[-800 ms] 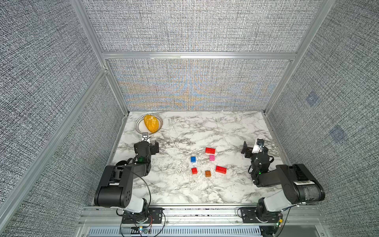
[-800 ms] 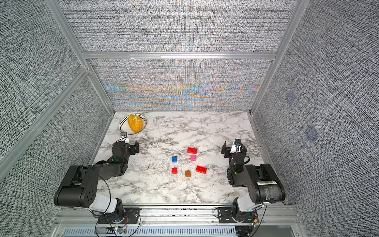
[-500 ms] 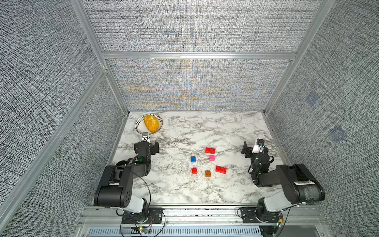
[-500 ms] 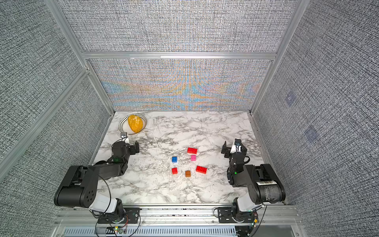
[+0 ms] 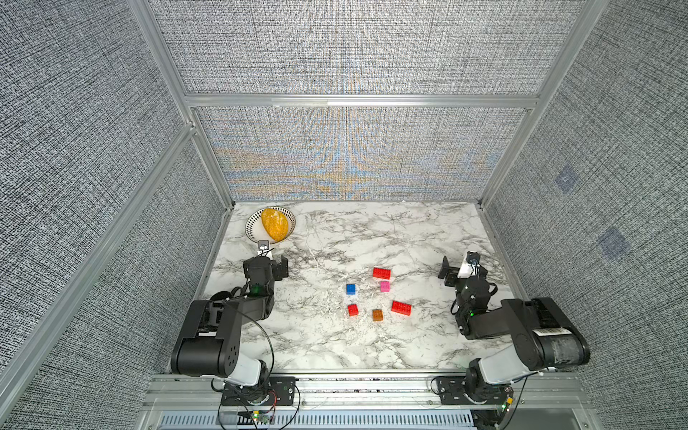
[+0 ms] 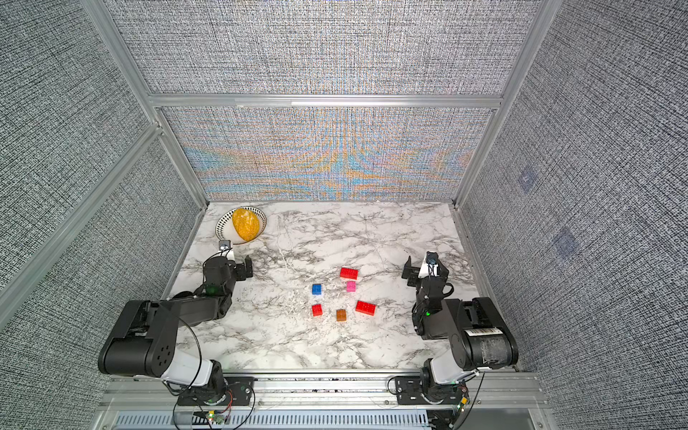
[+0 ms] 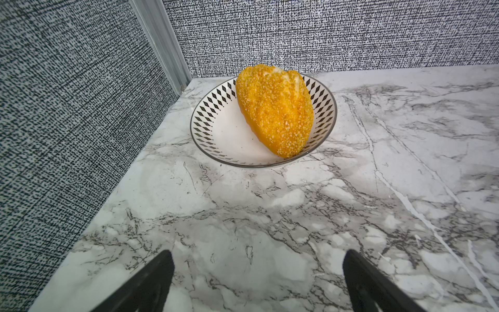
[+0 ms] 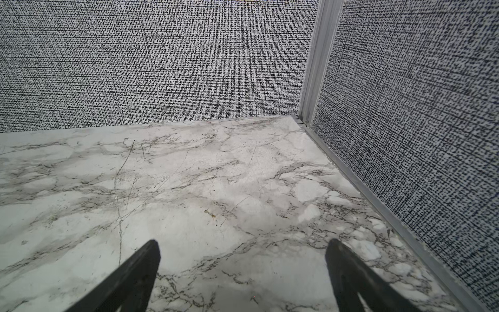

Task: Assemble the letter p with lego
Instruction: Pick up the lego brick from the center of the board.

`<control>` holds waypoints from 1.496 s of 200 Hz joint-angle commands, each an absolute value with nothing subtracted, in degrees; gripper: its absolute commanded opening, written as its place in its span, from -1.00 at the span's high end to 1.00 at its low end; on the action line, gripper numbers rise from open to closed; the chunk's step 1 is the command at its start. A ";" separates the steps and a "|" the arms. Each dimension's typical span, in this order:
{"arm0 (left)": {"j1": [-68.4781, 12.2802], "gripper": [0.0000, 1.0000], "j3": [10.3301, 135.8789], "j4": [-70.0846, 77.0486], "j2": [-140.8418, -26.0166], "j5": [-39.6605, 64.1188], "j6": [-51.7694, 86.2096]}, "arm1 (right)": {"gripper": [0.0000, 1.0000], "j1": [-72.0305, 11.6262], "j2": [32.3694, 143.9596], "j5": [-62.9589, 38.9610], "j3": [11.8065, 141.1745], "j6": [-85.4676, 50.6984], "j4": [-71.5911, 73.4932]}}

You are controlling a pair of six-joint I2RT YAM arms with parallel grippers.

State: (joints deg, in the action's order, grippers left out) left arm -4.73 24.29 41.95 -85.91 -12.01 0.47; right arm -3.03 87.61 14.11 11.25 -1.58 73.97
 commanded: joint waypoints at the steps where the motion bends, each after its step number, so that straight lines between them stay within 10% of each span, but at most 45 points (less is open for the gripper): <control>1: -4.73 -1.00 24.57 42.53 -85.82 -11.87 0.62 | -0.95 -3.11 87.46 14.59 11.33 -1.51 75.23; 57: -4.74 -1.00 25.06 42.97 -85.33 -12.66 1.58 | -0.95 -2.70 87.09 15.14 11.16 -2.34 75.93; 154: -5.52 -0.87 55.24 -7.66 -69.84 -5.21 11.87 | -0.95 -3.98 69.09 23.73 32.56 -7.06 20.66; 299: -32.60 -0.99 78.96 -39.96 -85.53 -0.21 3.62 | -0.95 -10.37 66.69 12.11 42.85 -12.11 -6.25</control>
State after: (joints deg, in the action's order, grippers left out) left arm -29.56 75.70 -31.09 -82.19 0.14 7.29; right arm -10.22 66.43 15.70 42.76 -11.81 -4.10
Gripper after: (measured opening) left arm 0.995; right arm 0.973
